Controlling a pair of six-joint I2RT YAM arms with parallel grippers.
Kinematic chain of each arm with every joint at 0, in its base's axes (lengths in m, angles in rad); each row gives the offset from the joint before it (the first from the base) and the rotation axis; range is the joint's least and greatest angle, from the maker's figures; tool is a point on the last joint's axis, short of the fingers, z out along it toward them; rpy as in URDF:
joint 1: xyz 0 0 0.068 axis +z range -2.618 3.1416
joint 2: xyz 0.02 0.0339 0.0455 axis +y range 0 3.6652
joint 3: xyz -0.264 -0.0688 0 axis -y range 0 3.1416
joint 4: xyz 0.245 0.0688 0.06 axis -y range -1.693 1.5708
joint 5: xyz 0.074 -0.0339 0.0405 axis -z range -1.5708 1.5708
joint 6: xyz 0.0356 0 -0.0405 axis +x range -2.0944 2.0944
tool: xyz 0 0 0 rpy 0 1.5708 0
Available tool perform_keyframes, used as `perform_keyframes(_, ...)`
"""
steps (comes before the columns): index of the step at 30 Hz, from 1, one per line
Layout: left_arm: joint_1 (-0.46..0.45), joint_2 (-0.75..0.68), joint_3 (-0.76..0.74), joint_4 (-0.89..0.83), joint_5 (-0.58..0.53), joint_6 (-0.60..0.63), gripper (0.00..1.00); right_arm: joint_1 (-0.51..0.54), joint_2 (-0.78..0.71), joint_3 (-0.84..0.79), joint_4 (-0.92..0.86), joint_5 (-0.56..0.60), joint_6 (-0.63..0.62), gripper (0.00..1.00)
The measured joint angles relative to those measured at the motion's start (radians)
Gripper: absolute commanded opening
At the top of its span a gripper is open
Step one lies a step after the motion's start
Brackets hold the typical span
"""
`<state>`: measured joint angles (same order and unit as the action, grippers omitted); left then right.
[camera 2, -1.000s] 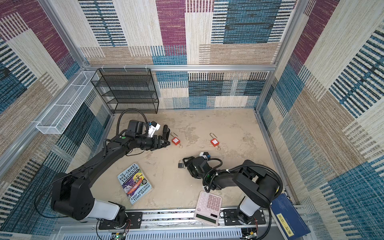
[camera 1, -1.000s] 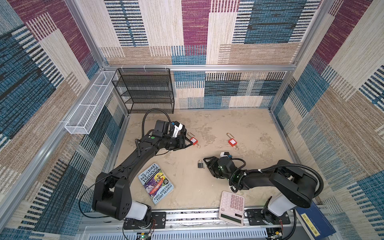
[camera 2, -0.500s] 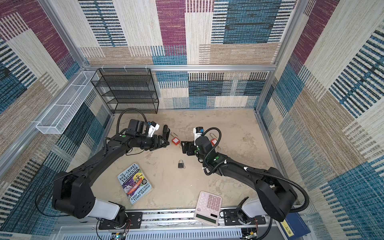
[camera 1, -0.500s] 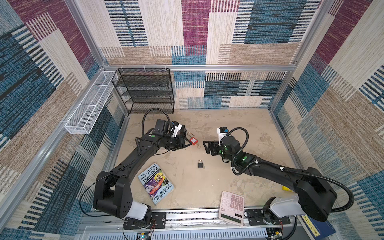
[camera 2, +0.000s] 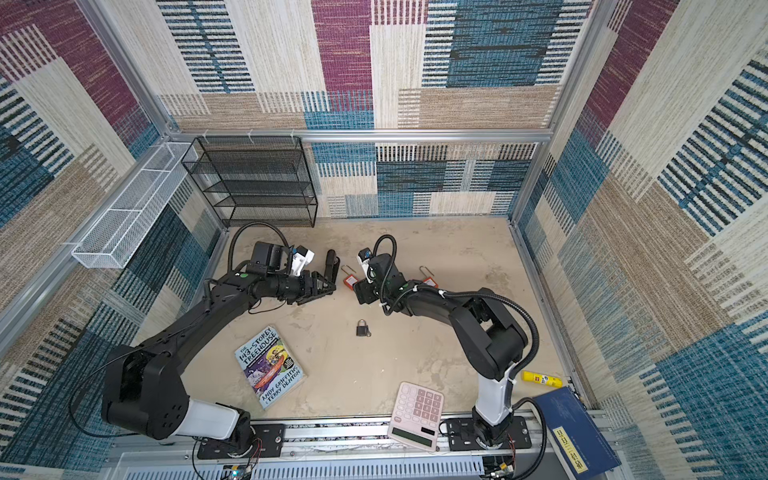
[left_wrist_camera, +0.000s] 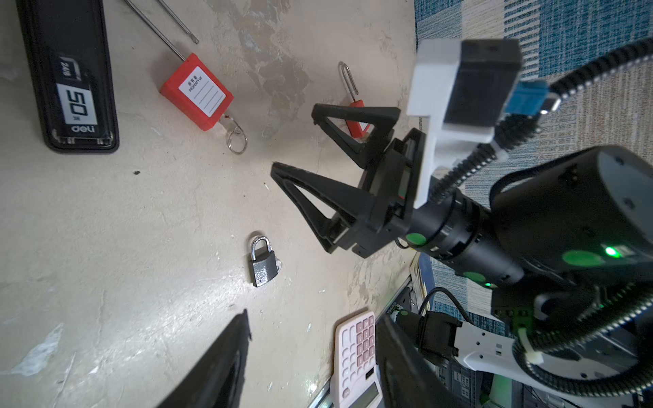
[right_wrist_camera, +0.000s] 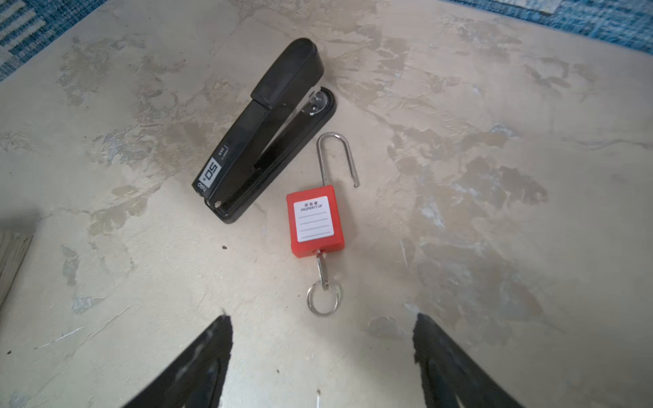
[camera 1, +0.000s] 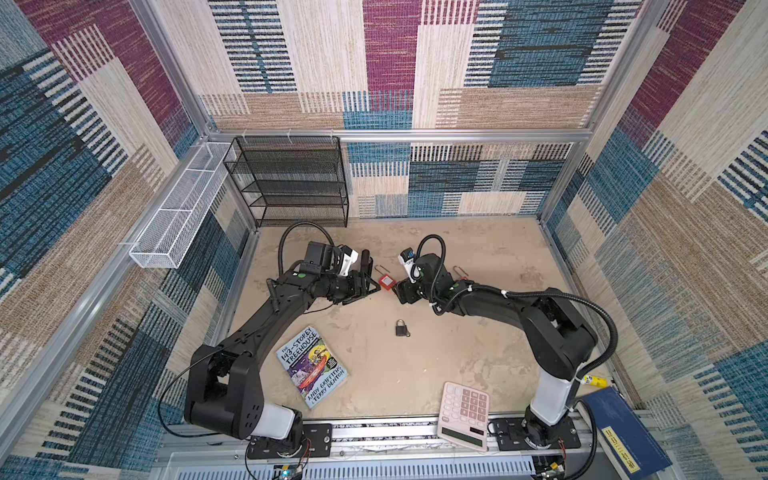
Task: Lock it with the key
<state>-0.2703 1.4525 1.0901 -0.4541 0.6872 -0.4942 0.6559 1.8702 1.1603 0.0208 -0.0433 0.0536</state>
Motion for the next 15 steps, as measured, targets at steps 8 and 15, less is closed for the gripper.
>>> perform_keyframes(8,0.013,-0.002,-0.013,-0.003,0.007,0.000,0.59,-0.024,0.164,0.154,-0.095,-0.056,-0.037,0.78)
perform_keyframes(15,0.015,-0.002,-0.028,0.002,0.027,-0.004,0.59,-0.037,0.253,0.249,-0.138,-0.103,-0.068,0.72)
